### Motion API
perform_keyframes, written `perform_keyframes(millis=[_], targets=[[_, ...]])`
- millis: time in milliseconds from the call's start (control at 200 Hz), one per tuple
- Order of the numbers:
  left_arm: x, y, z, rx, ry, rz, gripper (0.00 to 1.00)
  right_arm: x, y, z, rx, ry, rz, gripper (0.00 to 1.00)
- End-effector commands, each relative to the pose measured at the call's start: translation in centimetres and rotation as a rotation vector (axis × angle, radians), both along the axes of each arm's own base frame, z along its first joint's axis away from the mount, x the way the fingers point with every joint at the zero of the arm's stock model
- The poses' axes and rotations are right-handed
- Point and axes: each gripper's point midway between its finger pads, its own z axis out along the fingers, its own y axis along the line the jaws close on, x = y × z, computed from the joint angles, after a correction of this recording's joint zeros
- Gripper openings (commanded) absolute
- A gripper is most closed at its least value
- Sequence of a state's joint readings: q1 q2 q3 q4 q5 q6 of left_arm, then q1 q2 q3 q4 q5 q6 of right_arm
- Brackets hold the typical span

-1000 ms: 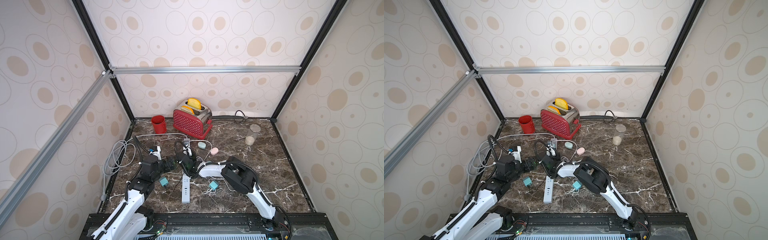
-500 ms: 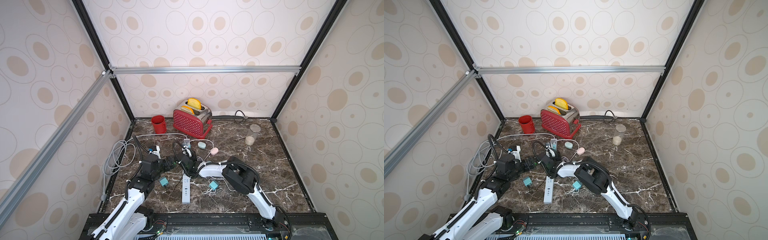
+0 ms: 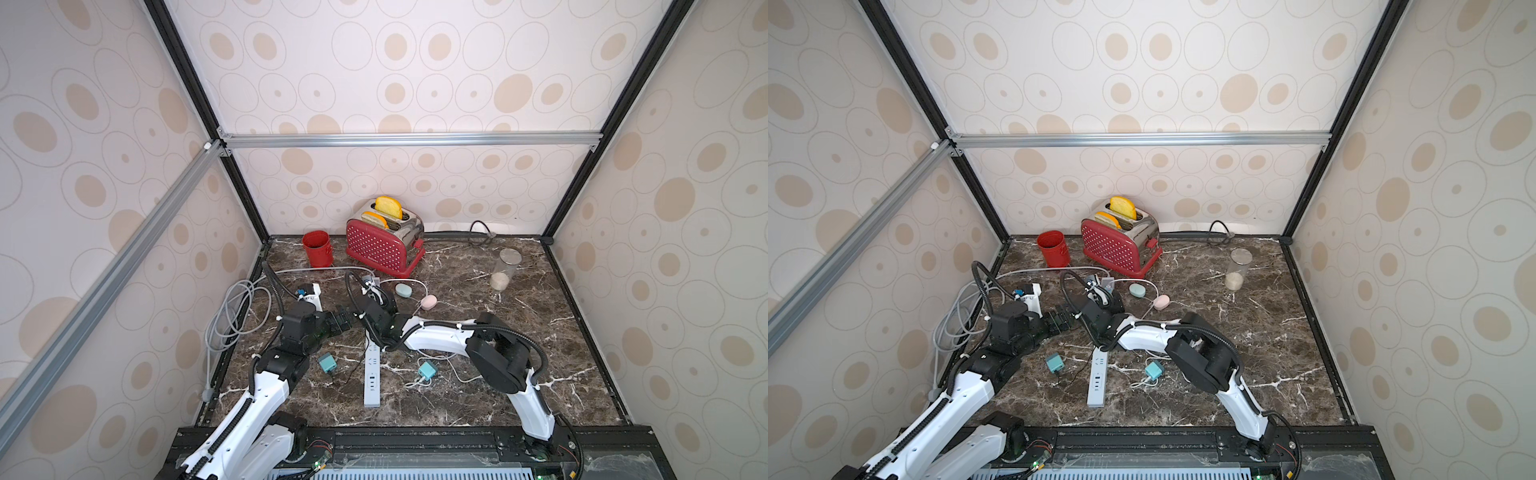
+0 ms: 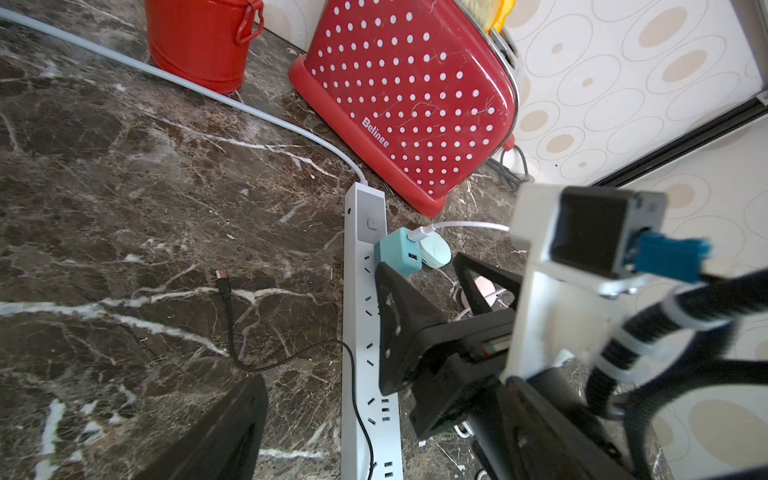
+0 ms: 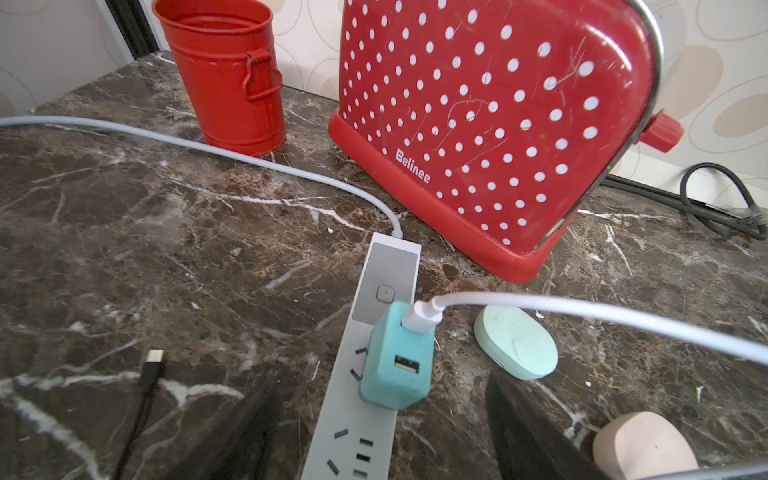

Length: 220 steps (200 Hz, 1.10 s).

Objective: Charge the bluetooth headset
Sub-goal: Insert the plug into the socket.

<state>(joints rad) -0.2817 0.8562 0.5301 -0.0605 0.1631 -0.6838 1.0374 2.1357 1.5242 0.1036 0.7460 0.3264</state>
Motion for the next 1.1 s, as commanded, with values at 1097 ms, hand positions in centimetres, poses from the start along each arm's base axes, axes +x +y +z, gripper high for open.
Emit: perform_keyframes(millis=[1097], targets=[[0.8, 0.4, 1.7, 0.017, -0.048, 0.015, 0.91, 3.6, -1.3, -2.8, 0.174, 0.292, -0.118, 0.58]])
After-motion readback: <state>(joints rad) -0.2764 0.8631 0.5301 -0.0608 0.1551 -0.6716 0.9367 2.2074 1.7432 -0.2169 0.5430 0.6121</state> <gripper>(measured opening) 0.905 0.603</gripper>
